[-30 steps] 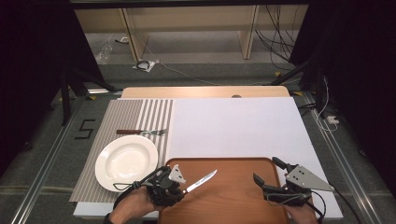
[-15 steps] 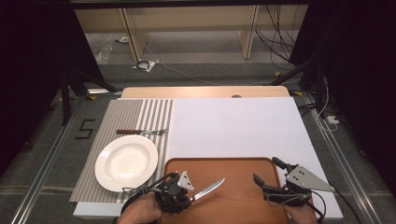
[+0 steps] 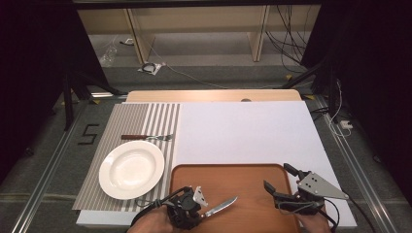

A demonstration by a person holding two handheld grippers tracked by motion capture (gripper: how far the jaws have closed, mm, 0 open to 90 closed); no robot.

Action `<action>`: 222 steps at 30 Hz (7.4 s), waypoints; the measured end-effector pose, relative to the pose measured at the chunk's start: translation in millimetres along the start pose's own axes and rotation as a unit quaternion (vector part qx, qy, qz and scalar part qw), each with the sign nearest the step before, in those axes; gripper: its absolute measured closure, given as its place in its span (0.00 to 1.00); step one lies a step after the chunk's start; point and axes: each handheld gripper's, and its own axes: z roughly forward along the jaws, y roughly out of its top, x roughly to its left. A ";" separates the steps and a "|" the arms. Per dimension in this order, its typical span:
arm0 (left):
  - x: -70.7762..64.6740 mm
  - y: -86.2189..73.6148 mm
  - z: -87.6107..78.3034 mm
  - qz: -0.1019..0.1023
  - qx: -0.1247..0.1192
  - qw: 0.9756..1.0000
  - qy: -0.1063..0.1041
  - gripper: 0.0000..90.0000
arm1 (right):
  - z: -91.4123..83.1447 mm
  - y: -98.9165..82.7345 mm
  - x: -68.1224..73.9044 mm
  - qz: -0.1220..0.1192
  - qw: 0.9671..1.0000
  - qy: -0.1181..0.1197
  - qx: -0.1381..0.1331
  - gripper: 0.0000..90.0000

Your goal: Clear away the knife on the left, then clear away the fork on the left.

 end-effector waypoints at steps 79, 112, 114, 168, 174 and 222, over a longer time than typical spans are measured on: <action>-13.3 3.4 14.4 0.010 -0.035 0.999 0.037 0.99 | -1.6 0.5 -0.7 -0.002 1.000 -0.001 -0.004 0.18; 33.3 -19.1 2.2 -0.059 -0.048 0.991 0.106 0.99 | -1.8 0.5 -0.7 -0.004 1.000 0.000 -0.004 0.18; 34.4 -20.1 1.5 -0.060 -0.046 0.991 0.106 0.99 | -1.8 0.5 -0.7 -0.004 1.000 0.000 -0.004 0.18; 57.4 -32.8 -46.6 -0.128 -0.205 0.959 0.151 0.30 | -2.4 -0.5 -3.9 0.002 1.000 0.002 -0.006 0.18; 63.5 -35.5 -55.0 -0.141 -0.226 0.950 0.162 0.26 | -2.5 -0.9 -4.5 0.003 1.000 0.001 -0.004 0.18; 137.6 -51.6 -96.1 -0.181 -0.206 0.930 0.243 0.26 | 0.8 -0.8 -2.0 0.002 1.000 0.002 -0.004 0.18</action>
